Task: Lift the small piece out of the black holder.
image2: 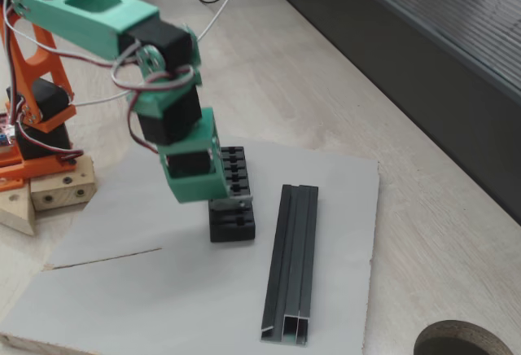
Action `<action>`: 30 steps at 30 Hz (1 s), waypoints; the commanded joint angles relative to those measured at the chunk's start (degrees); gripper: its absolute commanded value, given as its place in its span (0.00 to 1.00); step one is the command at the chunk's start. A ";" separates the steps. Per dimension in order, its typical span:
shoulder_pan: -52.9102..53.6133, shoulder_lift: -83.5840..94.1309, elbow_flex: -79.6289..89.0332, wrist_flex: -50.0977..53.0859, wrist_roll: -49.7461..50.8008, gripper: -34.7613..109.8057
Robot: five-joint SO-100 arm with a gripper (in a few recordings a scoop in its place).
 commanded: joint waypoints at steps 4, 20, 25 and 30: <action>2.29 7.82 -0.62 0.88 0.35 0.27; 2.37 22.59 -0.62 0.18 0.88 0.27; 2.37 26.81 -0.62 0.18 0.88 0.27; 2.37 28.04 -0.53 0.18 0.79 0.27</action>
